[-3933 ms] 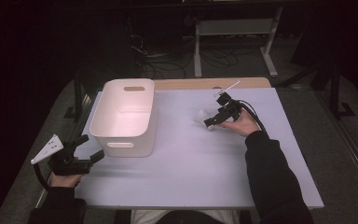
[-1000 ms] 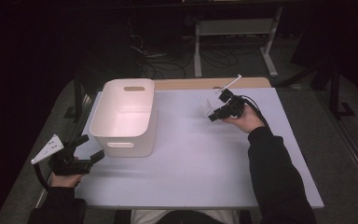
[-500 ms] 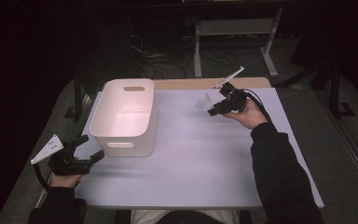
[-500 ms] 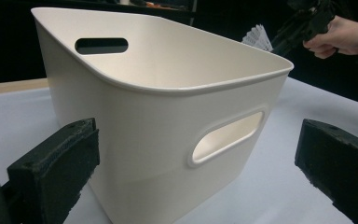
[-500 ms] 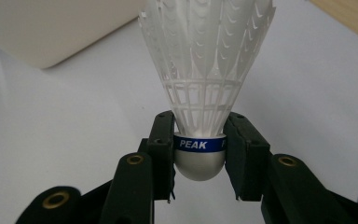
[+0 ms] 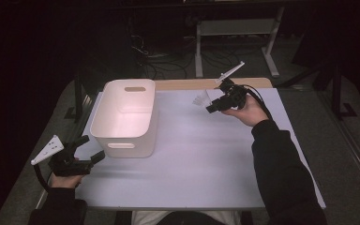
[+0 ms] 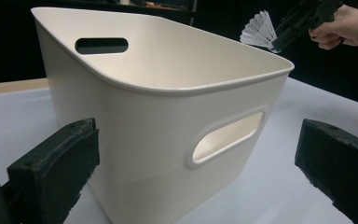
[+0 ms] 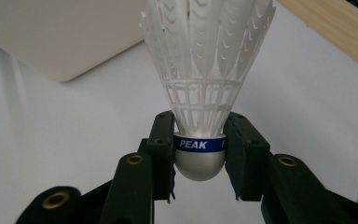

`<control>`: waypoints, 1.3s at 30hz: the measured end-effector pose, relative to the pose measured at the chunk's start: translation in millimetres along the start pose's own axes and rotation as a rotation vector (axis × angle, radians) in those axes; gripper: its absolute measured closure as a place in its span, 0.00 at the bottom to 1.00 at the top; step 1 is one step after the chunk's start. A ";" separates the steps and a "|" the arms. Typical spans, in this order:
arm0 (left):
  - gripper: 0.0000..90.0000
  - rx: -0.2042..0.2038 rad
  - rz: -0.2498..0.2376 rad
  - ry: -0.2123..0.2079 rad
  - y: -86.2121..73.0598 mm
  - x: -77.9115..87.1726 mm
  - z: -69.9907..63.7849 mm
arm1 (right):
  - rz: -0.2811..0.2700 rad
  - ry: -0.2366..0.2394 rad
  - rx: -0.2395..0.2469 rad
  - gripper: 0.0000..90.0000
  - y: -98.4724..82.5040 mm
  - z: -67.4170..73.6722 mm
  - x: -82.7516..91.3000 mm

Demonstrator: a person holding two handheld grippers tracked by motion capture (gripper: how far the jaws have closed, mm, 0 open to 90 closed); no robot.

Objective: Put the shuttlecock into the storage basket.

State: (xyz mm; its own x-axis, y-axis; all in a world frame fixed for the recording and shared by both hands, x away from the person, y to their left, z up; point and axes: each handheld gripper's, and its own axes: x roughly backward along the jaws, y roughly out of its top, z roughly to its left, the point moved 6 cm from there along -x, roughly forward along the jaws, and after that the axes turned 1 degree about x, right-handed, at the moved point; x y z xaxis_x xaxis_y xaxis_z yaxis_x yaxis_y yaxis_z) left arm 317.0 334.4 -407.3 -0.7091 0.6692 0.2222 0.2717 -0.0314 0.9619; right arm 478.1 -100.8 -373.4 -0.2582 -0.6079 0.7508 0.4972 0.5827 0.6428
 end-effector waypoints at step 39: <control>0.00 -0.001 -0.003 -0.002 0.5 0.3 0.0 | -0.049 0.035 0.127 0.71 71.2 48.5 18.1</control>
State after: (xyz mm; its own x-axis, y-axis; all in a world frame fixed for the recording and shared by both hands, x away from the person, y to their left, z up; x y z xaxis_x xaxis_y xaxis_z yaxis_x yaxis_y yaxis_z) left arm 317.0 334.6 -406.8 -0.7084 0.6709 0.2193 0.2693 -0.0303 0.9626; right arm 468.6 -44.2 -306.6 -0.2492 -0.6544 0.7139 0.3753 0.6143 0.6941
